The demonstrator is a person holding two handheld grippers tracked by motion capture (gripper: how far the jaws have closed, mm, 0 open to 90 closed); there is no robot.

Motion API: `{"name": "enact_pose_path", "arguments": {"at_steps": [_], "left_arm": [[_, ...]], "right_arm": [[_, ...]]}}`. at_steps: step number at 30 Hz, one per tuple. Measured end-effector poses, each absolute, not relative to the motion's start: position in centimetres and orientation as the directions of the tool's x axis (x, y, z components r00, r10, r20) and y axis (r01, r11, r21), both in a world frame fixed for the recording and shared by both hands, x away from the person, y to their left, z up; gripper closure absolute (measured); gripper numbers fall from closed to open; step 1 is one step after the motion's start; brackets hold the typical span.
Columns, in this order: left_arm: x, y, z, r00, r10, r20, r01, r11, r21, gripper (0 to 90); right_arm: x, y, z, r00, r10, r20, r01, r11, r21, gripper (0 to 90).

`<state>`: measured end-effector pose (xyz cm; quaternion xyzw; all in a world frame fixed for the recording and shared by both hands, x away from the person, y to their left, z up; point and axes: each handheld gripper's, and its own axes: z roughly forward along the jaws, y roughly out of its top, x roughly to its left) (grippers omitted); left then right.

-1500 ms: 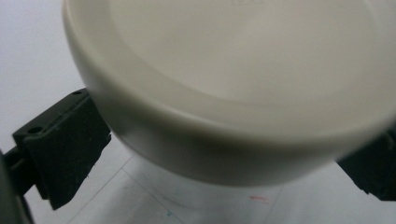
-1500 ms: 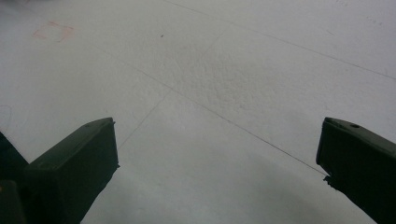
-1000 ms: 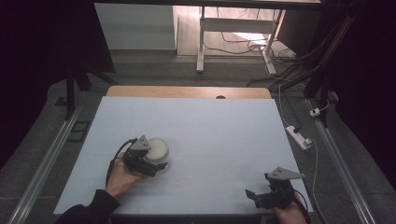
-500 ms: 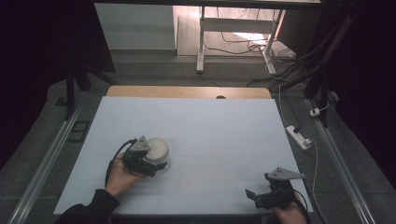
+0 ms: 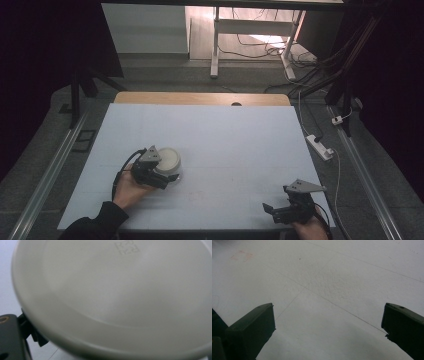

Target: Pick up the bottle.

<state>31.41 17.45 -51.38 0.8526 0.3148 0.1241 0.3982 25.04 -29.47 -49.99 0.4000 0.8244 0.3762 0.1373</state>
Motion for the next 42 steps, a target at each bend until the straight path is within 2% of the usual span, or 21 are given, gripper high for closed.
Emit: {"name": "enact_pose_path", "arguments": {"at_steps": [20, 42], "left_arm": [[31.2, 17.1, -48.9, 0.787, 0.615, -0.049, 0.429, -0.488, 0.76, 7.3], [31.8, 14.2, -45.8, 0.828, 0.56, -0.015, 0.365, -0.519, 0.773, 7.3]], "right_arm": [[25.1, -29.5, -50.0, -0.641, 0.764, 0.082, 0.558, 0.39, 0.732, 0.0], [25.1, -29.6, -50.0, -0.642, 0.762, 0.087, 0.559, 0.387, 0.733, 0.0]]}}
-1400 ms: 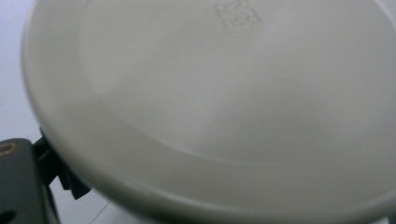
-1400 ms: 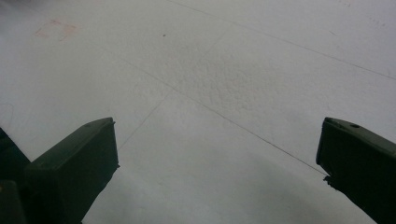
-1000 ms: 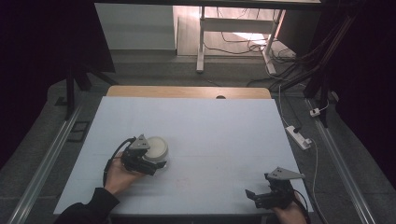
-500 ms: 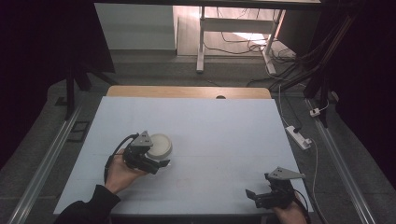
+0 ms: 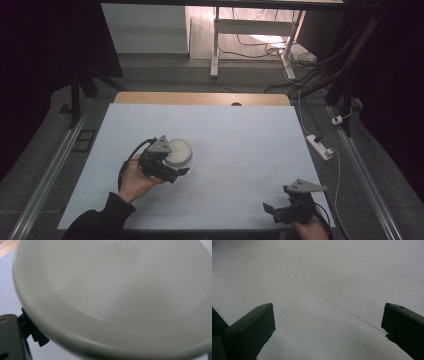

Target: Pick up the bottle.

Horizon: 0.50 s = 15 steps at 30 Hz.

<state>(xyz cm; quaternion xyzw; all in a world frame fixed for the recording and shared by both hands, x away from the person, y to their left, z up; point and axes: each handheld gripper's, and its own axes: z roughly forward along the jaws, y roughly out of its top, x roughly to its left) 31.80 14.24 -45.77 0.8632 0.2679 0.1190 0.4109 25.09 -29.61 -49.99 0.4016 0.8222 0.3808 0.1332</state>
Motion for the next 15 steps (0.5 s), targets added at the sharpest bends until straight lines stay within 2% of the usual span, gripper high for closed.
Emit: {"name": "enact_pose_path", "arguments": {"at_steps": [15], "left_arm": [[32.0, 11.6, -44.2, 0.868, 0.497, -0.001, 0.317, -0.553, 0.771, 7.4]], "right_arm": [[25.1, -29.6, -50.0, -0.642, 0.762, 0.087, 0.559, 0.388, 0.733, 0.0]]}}
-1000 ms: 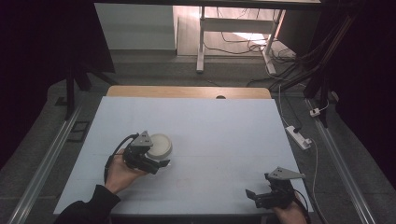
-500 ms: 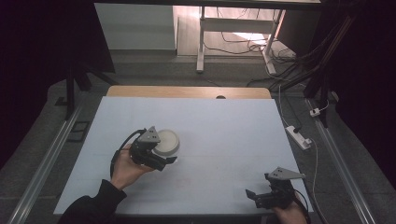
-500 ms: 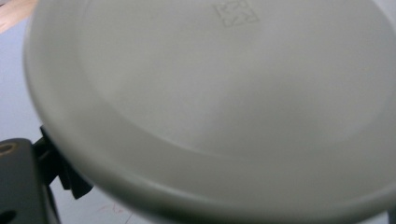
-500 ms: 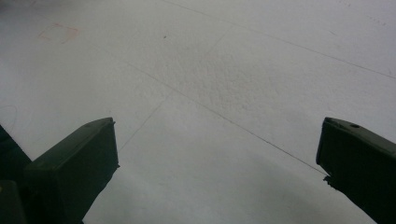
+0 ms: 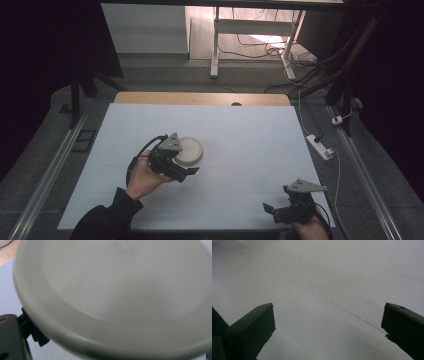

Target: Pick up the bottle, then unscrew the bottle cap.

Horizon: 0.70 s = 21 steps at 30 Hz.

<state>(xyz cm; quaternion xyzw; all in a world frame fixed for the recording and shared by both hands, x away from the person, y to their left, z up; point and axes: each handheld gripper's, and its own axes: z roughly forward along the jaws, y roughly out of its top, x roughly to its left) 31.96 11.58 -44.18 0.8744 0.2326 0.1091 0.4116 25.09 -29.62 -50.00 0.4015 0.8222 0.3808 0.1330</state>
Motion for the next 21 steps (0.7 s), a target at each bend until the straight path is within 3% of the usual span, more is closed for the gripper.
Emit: {"name": "enact_pose_path", "arguments": {"at_steps": [21], "left_arm": [[31.5, 9.6, -43.9, 0.898, 0.441, -0.004, 0.285, -0.573, 0.768, 7.3]], "right_arm": [[25.1, -29.6, -50.0, -0.645, 0.759, 0.085, 0.553, 0.389, 0.737, 0.0]]}}
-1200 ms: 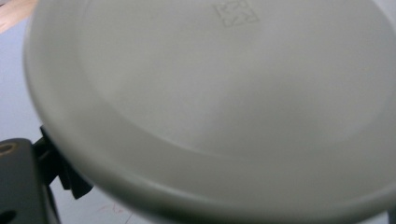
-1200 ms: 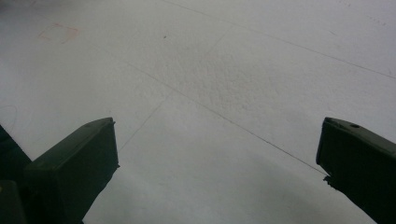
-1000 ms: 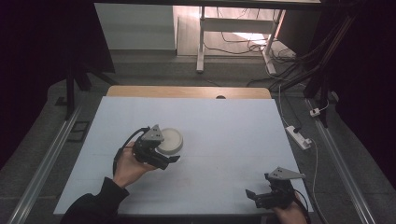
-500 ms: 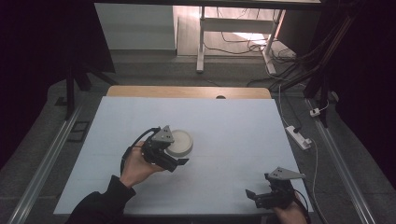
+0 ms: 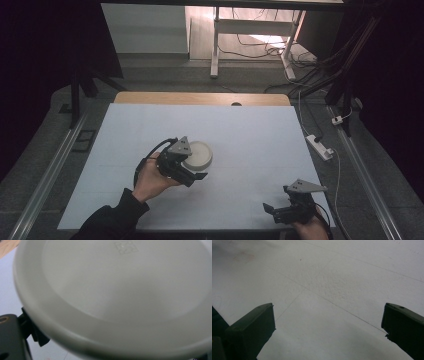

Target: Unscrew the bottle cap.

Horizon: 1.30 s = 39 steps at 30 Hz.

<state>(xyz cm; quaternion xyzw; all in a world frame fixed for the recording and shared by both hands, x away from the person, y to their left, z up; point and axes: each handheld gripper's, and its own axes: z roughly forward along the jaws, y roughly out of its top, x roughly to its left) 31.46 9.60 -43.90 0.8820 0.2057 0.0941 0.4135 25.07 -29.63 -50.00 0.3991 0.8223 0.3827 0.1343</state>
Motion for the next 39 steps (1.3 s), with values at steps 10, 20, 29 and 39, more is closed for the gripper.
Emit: {"name": "enact_pose_path", "arguments": {"at_steps": [10, 20, 29, 39], "left_arm": [[31.4, 9.6, -44.1, 0.9, 0.435, -0.008, 0.285, -0.576, 0.767, 7.4], [31.4, 9.6, -44.3, 0.9, 0.436, -0.007, 0.284, -0.574, 0.768, 7.3], [31.4, 9.6, -44.4, 0.902, 0.431, -0.012, 0.282, -0.569, 0.772, 7.3], [31.2, 9.7, -44.5, 0.911, 0.412, -0.005, 0.261, -0.567, 0.782, 7.3]], "right_arm": [[24.8, -29.5, -49.8, -0.654, 0.754, 0.058, 0.529, 0.401, 0.748, 0.0], [24.6, -29.0, -48.9, -0.669, 0.741, 0.061, 0.492, 0.38, 0.783, 0.0], [24.6, -27.8, -47.9, -0.707, 0.702, 0.09, 0.454, 0.352, 0.818, 0.0], [24.9, -25.8, -46.5, -0.756, 0.654, 0.044, 0.384, 0.387, 0.838, 0.0]]}}
